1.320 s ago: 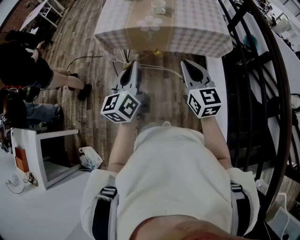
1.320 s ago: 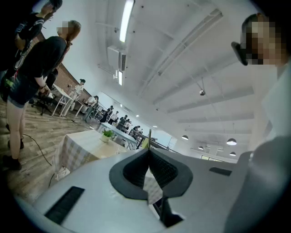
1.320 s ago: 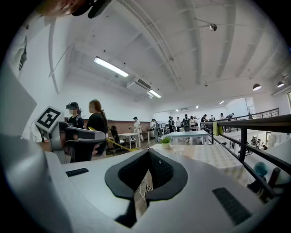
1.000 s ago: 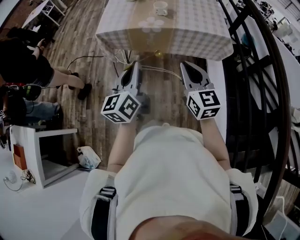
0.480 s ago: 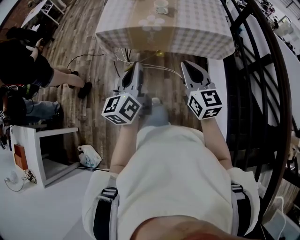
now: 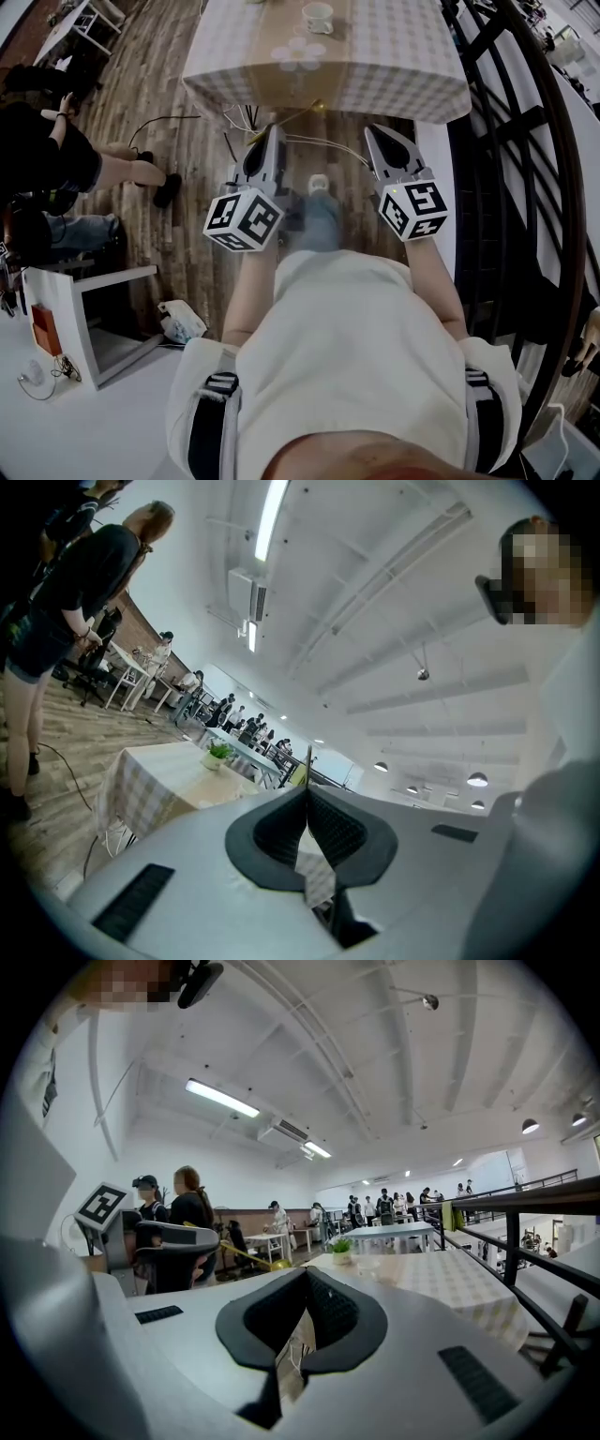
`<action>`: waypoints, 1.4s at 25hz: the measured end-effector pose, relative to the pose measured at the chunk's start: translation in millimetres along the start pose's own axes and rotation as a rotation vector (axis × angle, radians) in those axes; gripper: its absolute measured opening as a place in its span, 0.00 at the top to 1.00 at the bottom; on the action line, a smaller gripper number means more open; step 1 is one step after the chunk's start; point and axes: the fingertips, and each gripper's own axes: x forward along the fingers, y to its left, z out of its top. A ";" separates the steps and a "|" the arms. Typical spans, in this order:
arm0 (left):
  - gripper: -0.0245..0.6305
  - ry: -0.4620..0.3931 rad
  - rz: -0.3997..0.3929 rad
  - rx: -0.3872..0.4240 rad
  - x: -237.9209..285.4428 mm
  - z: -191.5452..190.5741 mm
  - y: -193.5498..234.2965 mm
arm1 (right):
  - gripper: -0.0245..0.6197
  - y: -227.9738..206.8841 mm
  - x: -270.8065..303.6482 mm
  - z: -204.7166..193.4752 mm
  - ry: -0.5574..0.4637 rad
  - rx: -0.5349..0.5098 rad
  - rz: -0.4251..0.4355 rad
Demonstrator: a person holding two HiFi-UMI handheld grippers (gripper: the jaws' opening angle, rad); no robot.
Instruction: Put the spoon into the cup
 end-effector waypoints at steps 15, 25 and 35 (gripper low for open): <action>0.96 0.062 -0.046 -0.009 110.3 14.3 45.6 | 0.96 -60.0 94.1 19.2 0.011 -0.014 -0.045; 0.96 0.077 -0.061 -0.013 180.4 33.2 81.3 | 0.96 -95.0 161.6 28.3 0.021 -0.026 -0.066; 0.96 0.112 -0.065 -0.015 245.4 35.9 118.6 | 0.96 -128.1 221.9 26.6 0.031 -0.019 -0.078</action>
